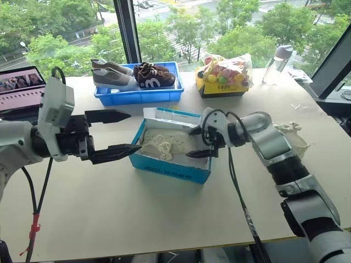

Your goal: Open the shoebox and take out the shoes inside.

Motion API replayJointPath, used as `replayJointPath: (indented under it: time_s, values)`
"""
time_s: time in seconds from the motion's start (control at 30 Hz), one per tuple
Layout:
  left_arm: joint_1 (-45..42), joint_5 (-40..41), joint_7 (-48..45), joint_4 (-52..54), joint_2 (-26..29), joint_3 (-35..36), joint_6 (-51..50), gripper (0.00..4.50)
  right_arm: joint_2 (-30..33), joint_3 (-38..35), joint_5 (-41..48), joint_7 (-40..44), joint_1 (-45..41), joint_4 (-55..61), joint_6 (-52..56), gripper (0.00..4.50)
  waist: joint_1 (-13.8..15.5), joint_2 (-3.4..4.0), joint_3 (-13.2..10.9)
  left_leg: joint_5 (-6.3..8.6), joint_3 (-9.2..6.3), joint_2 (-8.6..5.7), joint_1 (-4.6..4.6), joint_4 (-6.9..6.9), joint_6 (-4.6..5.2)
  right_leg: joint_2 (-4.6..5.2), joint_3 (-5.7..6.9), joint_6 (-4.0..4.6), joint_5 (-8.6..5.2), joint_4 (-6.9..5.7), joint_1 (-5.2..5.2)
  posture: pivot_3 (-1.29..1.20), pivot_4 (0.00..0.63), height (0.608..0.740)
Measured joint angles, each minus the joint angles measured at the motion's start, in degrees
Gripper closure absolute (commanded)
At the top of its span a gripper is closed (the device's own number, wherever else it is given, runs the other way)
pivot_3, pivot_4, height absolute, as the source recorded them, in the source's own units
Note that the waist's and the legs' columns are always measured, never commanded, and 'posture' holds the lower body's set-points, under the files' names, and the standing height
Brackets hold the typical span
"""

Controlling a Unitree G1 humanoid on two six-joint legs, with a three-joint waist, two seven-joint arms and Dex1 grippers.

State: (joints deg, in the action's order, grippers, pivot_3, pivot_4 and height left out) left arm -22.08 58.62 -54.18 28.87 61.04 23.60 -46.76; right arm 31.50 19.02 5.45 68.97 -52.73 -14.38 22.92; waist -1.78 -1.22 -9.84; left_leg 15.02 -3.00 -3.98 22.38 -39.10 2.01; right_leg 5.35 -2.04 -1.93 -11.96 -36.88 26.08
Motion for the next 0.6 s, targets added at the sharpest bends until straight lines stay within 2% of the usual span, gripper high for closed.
replayJointPath:
  time_s: [0.6]
  values:
    - [0.4,0.04,0.92,0.43,0.03,0.04,0.01,0.0,-2.03,0.7,-3.67,-1.06,-2.33,-5.23,-3.89,0.02,-0.75,0.0,0.0,0.0,0.02,0.0,-0.02,0.01,0.0,-0.02,-0.04,0.0,0.0,-0.02,0.0,0.0,0.15,0.74]
